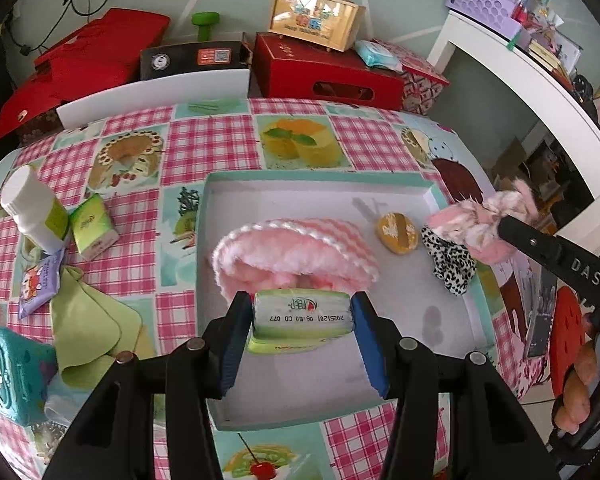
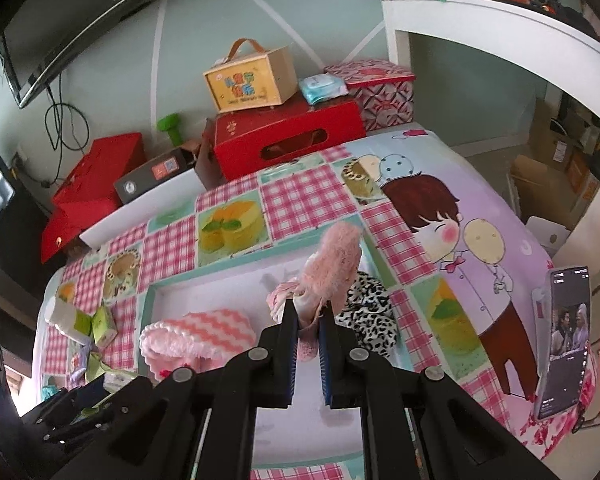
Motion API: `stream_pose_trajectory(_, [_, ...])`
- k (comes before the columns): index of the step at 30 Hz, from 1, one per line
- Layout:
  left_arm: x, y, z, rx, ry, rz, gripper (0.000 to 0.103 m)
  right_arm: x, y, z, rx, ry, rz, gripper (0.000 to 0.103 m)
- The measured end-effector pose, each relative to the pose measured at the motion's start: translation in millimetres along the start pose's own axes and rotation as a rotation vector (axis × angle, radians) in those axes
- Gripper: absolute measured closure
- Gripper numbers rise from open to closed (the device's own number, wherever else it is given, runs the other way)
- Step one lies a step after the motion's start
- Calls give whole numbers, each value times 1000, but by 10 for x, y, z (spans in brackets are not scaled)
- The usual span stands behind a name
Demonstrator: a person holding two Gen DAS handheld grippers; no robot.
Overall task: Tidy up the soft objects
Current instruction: 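Carry the wipes pack with the left gripper while the right carries the scrunchie to the tray, then open the left gripper over the tray while the right gripper releases the pink scrunchie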
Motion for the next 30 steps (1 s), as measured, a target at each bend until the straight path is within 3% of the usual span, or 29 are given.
stream_pose_trajectory(6, [28, -113, -41, 7, 1, 3, 51, 50, -168, 22, 7, 12, 46, 90])
stream_pose_trajectory(12, [60, -184, -98, -6, -24, 17, 50, 185, -452, -2, 71, 36, 142, 90])
stream_pose_trajectory(23, [139, -233, -201, 12, -65, 90, 45, 216, -466, -26, 106, 52, 164, 90])
stream_pose_trajectory(26, [154, -249, -240, 23, -75, 104, 44, 206, -461, -17, 104, 52, 164, 79])
stream_pose_trajectory(28, [158, -241, -258, 29, -79, 105, 44, 199, -450, -14, 109, 55, 161, 61])
stream_pose_trajectory(30, [156, -231, -265, 43, -75, 107, 44, 188, -421, -5, 107, 59, 150, 60])
Point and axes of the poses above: each gripper's, at about its wrist camera, not at the fingertips, and y roughly against the way its jaws point, z to its left, x to its underside, the point moved 3 cm from there along -y, roughly the way its jaws point, and after that the axes turned 10 degrees about -y, right-handed, at the moved point
